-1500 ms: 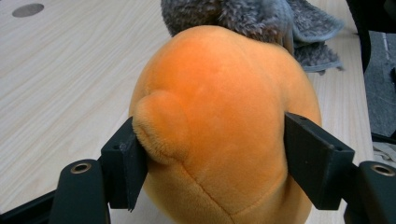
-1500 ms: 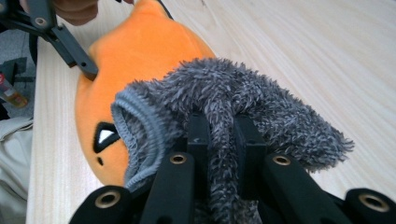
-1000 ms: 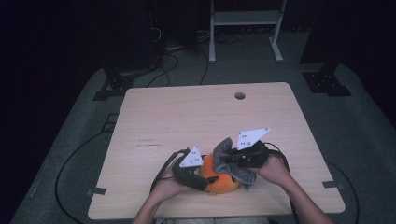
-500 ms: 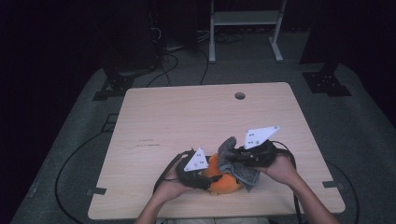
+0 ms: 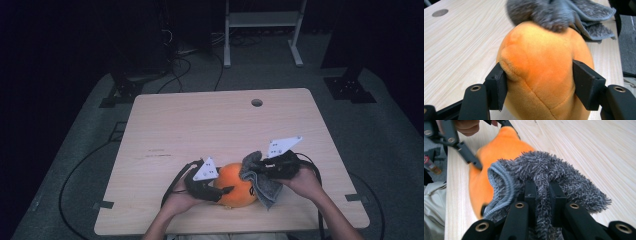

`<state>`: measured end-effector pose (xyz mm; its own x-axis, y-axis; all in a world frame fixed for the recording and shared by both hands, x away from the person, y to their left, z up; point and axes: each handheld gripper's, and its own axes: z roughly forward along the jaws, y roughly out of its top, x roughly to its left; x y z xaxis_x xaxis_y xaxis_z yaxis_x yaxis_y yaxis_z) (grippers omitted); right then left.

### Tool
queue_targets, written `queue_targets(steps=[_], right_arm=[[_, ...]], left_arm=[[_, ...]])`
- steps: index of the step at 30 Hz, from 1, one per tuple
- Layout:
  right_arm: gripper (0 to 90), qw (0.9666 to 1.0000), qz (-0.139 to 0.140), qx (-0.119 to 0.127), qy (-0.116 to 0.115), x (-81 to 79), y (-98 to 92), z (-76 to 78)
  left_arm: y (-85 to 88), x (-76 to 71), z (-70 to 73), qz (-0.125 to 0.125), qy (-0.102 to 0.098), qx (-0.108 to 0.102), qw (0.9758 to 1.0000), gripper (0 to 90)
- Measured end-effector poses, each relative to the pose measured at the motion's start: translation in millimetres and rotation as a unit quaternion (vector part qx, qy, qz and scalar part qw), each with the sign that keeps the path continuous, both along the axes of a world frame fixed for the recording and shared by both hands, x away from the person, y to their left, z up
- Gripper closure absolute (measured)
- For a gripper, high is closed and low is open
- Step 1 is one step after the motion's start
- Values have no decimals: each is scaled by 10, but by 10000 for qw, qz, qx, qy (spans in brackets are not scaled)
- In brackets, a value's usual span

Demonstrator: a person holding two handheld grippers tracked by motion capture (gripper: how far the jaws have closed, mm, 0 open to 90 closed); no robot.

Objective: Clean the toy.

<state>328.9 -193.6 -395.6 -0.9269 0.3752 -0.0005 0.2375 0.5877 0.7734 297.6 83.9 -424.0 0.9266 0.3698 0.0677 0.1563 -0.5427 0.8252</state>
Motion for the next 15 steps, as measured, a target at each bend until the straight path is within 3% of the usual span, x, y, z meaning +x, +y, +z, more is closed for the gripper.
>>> queue_targets(steps=[2,5,8,10,13,15], right_arm=[[793,9999,-1,148,-85,-80,-46,19],[793,9990,241,312,-224,-233,13,77],[792,9980,434,100,-444,-328,133,59],[792,9982,363,-43,-479,-317,144,-14],[792,9992,122,31,-383,-248,22,-119],[792,9994,-71,-43,-325,-221,-85,-188]], left_arm=[[15,25,-12,99,33,2,9999,350],[48,77,-40,237,152,-77,9996,349],[90,105,-62,278,221,-94,9993,349],[117,116,-71,317,268,-99,9991,349],[138,146,-91,366,358,-191,9985,347],[146,158,-93,383,370,-183,9984,344]])
